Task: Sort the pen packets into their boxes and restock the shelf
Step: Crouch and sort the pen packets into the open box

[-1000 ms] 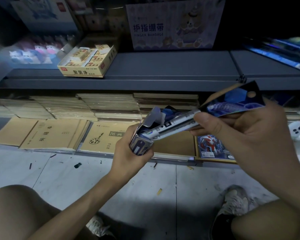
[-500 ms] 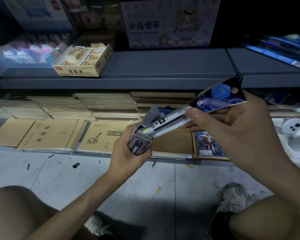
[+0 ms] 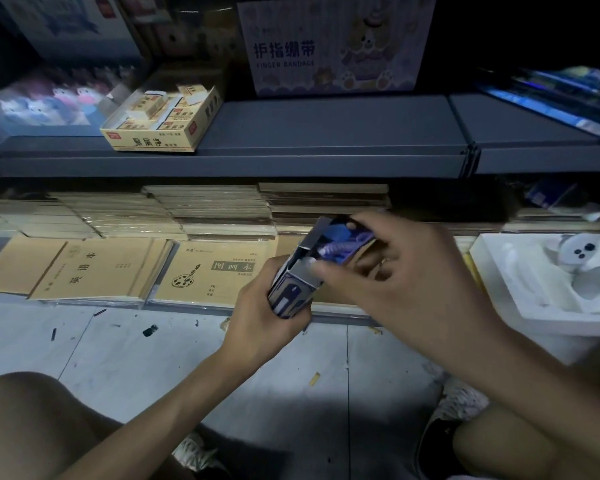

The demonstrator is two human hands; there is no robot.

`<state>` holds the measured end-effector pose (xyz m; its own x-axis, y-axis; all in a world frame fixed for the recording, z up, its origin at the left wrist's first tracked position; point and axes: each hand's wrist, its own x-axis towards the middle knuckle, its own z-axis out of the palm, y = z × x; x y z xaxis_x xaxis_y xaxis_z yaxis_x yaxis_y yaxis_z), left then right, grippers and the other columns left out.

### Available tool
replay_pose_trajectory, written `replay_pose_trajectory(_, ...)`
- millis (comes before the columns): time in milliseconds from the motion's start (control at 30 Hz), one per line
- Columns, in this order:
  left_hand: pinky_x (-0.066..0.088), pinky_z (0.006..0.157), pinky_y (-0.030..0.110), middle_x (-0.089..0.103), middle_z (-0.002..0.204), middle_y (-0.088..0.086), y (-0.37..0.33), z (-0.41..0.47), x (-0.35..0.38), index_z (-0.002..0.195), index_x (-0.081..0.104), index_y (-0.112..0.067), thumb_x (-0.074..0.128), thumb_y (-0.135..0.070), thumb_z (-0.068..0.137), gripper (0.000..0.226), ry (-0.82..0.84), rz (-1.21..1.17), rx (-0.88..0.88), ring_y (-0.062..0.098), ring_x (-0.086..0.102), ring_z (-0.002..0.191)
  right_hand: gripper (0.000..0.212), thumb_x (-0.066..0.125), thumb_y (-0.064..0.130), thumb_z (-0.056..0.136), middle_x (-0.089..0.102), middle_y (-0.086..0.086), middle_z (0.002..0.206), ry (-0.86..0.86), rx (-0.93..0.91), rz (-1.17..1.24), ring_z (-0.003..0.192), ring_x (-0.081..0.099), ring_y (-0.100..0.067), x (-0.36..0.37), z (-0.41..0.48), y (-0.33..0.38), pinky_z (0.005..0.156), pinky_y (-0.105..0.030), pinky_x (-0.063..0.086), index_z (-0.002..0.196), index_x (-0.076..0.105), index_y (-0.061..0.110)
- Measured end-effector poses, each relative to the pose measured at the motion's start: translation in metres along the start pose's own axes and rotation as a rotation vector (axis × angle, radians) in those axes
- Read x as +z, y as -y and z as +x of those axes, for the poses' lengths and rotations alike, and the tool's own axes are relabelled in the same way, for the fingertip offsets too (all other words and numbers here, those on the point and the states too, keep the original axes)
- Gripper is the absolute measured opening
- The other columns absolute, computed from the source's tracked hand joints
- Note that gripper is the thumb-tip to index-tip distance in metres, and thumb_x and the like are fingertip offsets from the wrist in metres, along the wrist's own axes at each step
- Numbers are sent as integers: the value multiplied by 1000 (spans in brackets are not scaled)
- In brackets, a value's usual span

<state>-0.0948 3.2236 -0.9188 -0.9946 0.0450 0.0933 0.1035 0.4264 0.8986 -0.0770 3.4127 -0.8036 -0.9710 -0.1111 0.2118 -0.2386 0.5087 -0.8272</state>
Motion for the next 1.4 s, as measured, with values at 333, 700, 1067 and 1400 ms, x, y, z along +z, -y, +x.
replay_pose_trajectory(333,58,64,20,71,91,-16,3,-3,0,108,55,-41,86,-4,74,58,17,-25,-22,7,72,81,6,80,21,87,68,17,64,101,40,-8,59,62,0,9,10,-10,54,-12,42,82,78,25)
replay_pose_trajectory(700,61,67,43,71,92,-11,-1,0,1,101,51,-59,83,-9,75,66,41,20,29,13,71,79,10,86,19,83,61,27,55,107,42,-27,52,57,4,14,14,-16,52,-11,39,76,80,24)
replay_pose_trajectory(1067,60,64,39,70,87,-11,3,-3,3,102,53,-52,82,-8,76,59,56,-1,17,14,69,76,10,87,19,82,69,16,60,130,103,-6,49,58,2,17,16,-16,49,-13,41,73,81,21)
replay_pose_trajectory(1400,53,60,21,70,86,-12,2,-4,5,101,53,-50,82,-8,75,58,46,1,33,9,67,72,14,80,9,84,72,10,65,125,108,41,58,69,-6,15,13,-13,55,-31,60,77,80,21)
